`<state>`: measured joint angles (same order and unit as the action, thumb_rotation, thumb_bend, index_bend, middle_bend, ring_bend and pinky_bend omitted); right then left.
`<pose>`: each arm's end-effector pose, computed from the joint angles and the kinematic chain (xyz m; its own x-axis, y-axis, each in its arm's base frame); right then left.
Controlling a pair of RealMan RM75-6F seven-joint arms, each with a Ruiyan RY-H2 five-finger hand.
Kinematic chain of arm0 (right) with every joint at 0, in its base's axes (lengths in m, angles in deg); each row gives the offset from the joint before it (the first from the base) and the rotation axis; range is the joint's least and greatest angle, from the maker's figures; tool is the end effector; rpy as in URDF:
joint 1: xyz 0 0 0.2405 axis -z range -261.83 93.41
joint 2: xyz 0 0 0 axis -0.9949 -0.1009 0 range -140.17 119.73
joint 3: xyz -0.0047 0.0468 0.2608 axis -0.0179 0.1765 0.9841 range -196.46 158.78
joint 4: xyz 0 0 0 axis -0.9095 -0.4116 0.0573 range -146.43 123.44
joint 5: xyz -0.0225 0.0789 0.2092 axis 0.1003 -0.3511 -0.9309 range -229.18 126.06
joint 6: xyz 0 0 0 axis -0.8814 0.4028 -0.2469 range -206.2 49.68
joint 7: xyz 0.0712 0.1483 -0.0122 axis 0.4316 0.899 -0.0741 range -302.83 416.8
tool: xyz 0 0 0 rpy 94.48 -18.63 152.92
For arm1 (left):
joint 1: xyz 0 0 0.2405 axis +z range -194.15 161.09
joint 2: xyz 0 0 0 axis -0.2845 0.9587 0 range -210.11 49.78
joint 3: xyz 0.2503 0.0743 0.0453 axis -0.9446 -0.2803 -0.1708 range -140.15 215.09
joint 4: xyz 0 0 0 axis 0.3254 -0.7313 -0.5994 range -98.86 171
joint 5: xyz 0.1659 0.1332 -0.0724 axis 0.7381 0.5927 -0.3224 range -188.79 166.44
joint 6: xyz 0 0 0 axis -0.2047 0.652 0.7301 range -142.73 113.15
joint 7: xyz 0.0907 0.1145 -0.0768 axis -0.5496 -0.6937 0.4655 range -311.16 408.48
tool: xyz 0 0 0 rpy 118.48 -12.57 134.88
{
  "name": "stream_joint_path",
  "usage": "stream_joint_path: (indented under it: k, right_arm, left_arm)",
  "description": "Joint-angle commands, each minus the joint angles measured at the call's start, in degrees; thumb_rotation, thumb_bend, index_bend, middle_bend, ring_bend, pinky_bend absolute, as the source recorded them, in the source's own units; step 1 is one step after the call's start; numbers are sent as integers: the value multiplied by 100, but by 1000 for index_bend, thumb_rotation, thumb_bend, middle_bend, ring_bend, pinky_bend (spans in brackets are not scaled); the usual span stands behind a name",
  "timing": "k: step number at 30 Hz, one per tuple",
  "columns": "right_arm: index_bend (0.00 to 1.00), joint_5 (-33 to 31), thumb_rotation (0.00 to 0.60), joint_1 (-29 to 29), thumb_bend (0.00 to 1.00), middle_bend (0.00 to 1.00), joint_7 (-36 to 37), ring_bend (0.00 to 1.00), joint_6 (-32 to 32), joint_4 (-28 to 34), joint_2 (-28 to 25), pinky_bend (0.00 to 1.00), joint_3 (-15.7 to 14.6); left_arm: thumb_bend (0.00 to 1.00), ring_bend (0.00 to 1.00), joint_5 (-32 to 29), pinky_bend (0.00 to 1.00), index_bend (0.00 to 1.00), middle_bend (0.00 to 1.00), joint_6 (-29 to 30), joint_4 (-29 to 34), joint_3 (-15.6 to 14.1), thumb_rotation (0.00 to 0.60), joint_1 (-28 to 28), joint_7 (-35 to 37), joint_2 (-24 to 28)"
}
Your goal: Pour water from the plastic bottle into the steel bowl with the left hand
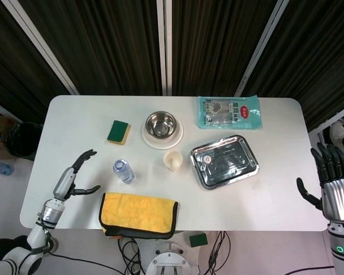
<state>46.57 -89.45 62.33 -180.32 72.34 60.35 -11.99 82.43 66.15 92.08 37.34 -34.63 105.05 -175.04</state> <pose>-0.2869 -0.2084 0.1665 0.2716 0.3345 0.9024 -0.9013 -0.2404 0.3603 -0.3079 0.2713 -0.0065 -0.3889 0.2759 0.8790 0.8761 -0.1844 0.4455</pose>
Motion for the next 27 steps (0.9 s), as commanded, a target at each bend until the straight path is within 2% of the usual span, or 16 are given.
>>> stream_joint_path:
  k: [1, 4, 6, 11, 19, 27]
  right_arm:
    - [0, -47, 600, 43, 351, 0, -20, 0, -9, -9, -14, 0, -18]
    - [0, -121, 600, 87, 351, 0, 18, 0, -15, -49, -9, 0, -23]
    - [0, -155, 600, 99, 351, 0, 42, 0, -11, -85, 2, 0, -20]
    - [0, -170, 600, 82, 350, 0, 54, 0, 8, -113, 6, 0, -1]
    - [0, -200, 600, 56, 350, 0, 80, 0, 71, -168, 52, 0, 0]
    - [0, -215, 600, 62, 350, 0, 101, 0, 52, -171, 25, 0, 18]
  left_arm:
    - [80, 65, -108, 149, 19, 104, -304, -281, -29, 500, -143, 503, -336]
    - [80, 59, -71, 149, 20, 100, -384, -388, -43, 583, -248, 597, -453]
    - [81, 59, -18, 149, 20, 100, -360, -428, -50, 599, -309, 596, -513]
    - [81, 59, 43, 149, 20, 100, -352, -331, -78, 600, -414, 755, -547]
    - [81, 59, 1, 150, 21, 100, -704, -90, -117, 600, -656, 1112, -570]
    - [80, 59, -149, 150, 32, 114, -1038, -252, -61, 600, -855, 1408, -764]
